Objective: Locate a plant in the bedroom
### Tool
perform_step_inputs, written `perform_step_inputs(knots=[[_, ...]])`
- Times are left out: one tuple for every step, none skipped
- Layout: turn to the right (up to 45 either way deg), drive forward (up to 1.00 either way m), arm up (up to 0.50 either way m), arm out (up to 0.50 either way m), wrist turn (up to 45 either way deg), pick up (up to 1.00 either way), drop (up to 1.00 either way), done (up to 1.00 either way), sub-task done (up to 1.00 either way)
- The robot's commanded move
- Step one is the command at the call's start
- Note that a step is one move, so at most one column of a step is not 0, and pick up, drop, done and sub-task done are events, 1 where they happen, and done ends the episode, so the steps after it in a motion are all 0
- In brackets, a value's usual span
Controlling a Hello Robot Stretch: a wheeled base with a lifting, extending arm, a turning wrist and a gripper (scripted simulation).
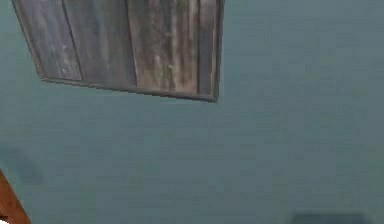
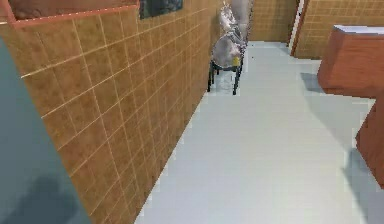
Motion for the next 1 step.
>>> perform_step_inputs(knots=[[-42.0,0.00,0.00,0.00,0.0,0.00,0.00,0.00,0.00]])
